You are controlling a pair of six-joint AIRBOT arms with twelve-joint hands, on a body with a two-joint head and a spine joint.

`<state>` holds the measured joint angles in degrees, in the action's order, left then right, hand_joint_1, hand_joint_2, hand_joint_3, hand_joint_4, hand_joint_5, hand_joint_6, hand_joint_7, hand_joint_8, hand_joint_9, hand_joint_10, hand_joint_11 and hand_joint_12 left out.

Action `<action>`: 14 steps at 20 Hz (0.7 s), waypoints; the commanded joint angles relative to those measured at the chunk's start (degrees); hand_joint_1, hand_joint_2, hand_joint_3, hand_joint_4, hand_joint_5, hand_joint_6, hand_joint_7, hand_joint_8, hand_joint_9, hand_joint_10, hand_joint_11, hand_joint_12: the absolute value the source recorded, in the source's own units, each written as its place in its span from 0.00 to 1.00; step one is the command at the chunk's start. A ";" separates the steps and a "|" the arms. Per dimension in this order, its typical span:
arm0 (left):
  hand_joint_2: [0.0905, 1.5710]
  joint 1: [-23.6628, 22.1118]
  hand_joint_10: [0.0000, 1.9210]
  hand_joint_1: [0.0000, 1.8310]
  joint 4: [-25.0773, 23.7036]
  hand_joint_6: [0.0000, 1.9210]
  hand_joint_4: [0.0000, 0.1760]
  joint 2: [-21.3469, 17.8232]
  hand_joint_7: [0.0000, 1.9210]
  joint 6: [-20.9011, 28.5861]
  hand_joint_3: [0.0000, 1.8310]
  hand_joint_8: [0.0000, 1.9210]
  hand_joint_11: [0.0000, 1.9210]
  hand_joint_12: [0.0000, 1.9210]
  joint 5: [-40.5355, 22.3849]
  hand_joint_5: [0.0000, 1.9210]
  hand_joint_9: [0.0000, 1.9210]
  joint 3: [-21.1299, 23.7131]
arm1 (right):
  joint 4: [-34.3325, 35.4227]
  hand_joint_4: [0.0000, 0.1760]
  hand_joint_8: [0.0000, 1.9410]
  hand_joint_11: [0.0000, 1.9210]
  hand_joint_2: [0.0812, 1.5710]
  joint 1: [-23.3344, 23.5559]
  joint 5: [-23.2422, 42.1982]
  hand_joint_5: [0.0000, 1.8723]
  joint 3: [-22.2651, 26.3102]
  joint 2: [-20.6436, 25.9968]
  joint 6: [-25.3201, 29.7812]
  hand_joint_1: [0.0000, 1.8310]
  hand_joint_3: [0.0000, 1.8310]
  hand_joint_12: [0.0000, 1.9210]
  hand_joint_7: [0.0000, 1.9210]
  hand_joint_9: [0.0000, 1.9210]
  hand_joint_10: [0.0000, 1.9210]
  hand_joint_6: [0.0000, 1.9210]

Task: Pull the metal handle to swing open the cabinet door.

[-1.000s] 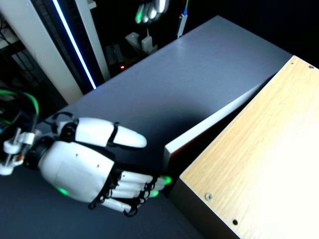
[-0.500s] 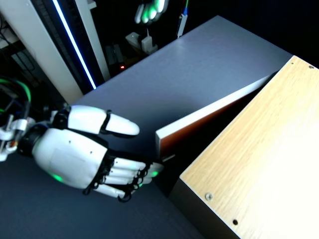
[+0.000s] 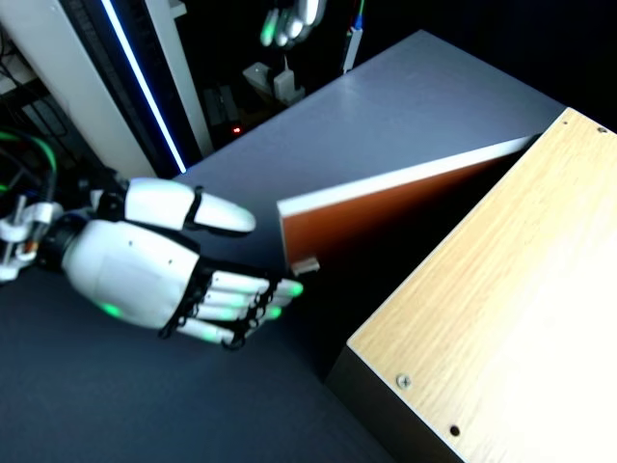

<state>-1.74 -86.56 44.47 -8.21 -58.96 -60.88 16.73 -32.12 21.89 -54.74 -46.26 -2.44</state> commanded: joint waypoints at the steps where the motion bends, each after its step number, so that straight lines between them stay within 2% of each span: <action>1: 1.00 -0.60 0.00 0.00 5.36 0.00 0.00 -0.42 0.22 -0.51 0.03 0.00 0.02 0.40 -1.30 0.21 0.20 -0.05 | 0.12 0.00 0.00 0.00 1.00 0.09 6.40 0.19 0.21 0.62 1.21 0.00 0.04 0.46 0.20 0.19 0.00 0.00; 6: 1.00 -0.60 0.00 0.00 5.36 0.00 0.00 -0.42 0.22 -0.51 0.03 0.00 0.02 0.40 -1.30 0.21 0.20 -0.05 | -0.57 0.00 0.00 0.00 1.00 -0.28 6.40 0.19 1.79 0.77 2.36 0.00 0.04 0.46 0.20 0.18 0.00 0.00; 14: 1.00 -0.60 0.00 0.00 5.36 0.00 0.00 -0.42 0.22 -0.51 0.03 0.00 0.02 0.40 -1.30 0.21 0.20 -0.05 | -0.57 0.00 0.00 0.00 1.00 -0.30 6.53 0.19 2.30 0.74 8.87 0.00 0.04 0.46 0.19 0.18 0.00 0.00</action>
<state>-1.74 -86.56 44.47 -8.21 -58.96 -60.86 15.99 -32.84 22.00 -52.58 -45.91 5.93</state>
